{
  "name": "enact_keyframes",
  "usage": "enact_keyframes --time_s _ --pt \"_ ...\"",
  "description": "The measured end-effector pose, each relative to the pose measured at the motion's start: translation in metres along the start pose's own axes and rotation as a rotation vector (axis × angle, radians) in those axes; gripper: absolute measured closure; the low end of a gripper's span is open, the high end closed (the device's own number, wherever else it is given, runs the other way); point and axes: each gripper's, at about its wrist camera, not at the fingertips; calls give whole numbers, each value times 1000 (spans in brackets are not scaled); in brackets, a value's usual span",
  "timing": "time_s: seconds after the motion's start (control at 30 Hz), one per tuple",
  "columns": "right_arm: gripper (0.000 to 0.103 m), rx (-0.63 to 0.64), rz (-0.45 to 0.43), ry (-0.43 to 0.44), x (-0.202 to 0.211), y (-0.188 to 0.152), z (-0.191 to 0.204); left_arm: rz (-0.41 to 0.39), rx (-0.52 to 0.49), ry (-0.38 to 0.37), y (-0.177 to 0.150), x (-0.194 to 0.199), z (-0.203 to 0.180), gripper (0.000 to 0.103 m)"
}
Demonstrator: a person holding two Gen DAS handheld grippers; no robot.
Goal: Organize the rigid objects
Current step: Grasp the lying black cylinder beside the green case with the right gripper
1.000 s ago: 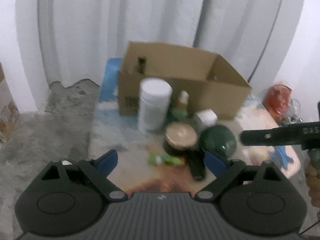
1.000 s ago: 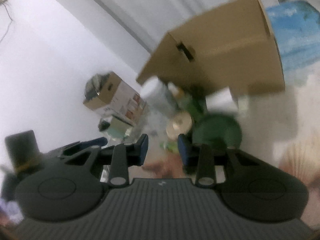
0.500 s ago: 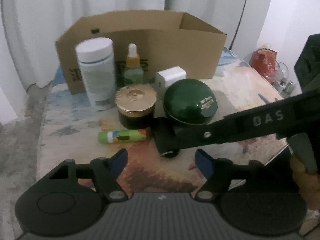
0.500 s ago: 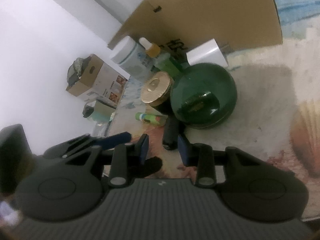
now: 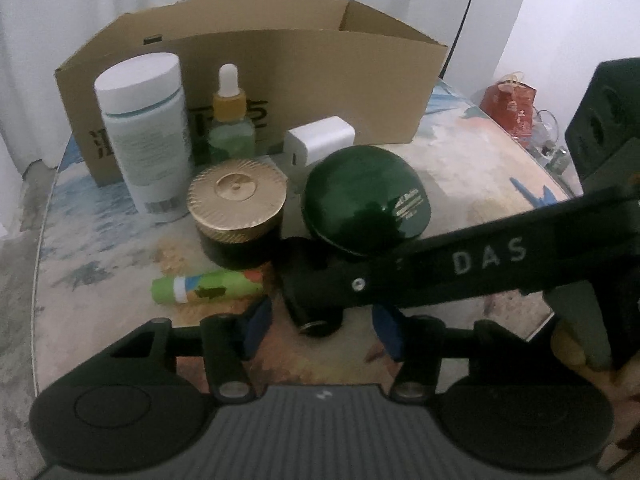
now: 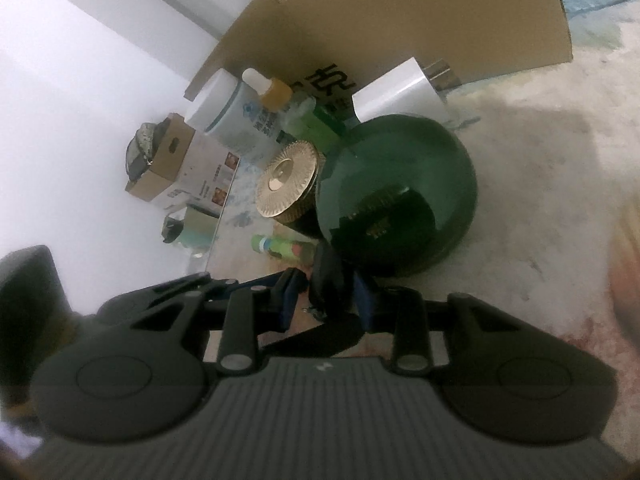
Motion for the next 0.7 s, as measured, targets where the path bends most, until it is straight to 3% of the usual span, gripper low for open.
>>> enact_keyframes --time_s 0.07,0.6,0.7 --pt "75 6 -2 -4 -1 0 1 4 -3 -13 0 0 -1 52" --pt "76 30 75 15 10 -16 -5 47 -7 -72 -23 15 -22 51" --pt "76 34 81 23 10 -18 -6 49 -19 -55 -24 16 -24 43"
Point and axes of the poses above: each gripper's, at about its wrist camera, not at the fingertips, and x roughly against the way its jaws point, z to its left, y to its top, and after that the axes turned 12 degrees about -y, right-handed
